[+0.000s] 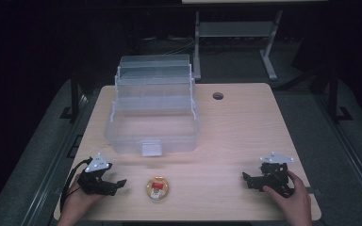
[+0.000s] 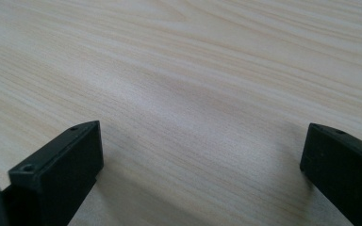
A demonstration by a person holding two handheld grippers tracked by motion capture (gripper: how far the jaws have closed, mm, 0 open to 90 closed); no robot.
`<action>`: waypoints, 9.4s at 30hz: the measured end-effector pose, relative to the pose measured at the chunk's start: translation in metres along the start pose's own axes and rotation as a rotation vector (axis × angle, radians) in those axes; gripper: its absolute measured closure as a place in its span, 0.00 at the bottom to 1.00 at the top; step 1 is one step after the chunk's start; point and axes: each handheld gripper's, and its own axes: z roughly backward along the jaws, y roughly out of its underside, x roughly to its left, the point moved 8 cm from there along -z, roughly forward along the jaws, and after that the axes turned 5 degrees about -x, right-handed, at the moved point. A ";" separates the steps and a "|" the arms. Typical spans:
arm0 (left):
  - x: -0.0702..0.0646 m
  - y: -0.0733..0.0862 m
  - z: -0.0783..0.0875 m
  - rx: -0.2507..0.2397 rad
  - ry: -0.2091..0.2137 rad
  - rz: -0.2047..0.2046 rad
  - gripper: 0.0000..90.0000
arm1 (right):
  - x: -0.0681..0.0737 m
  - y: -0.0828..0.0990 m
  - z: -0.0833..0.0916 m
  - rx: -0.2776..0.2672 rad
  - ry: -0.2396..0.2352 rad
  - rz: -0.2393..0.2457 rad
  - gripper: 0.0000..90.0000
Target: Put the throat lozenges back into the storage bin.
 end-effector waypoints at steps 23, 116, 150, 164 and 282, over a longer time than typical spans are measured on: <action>-0.014 -0.021 -0.001 -0.004 0.040 -0.026 0.15 | 0.000 0.000 0.000 -0.002 0.000 0.002 0.00; -0.094 -0.060 -0.038 0.080 0.244 -0.198 0.15 | 0.001 0.000 0.000 -0.001 0.002 -0.004 0.00; -0.116 -0.053 -0.056 0.199 0.305 -0.275 0.15 | 0.001 0.000 0.000 -0.003 0.001 -0.002 0.00; -0.117 -0.049 -0.061 0.265 0.300 -0.305 0.15 | 0.001 0.000 0.000 -0.003 0.001 -0.002 0.00; -0.045 -0.056 -0.009 0.286 0.143 -0.146 0.22 | 0.001 0.000 0.000 -0.002 0.002 -0.004 0.00</action>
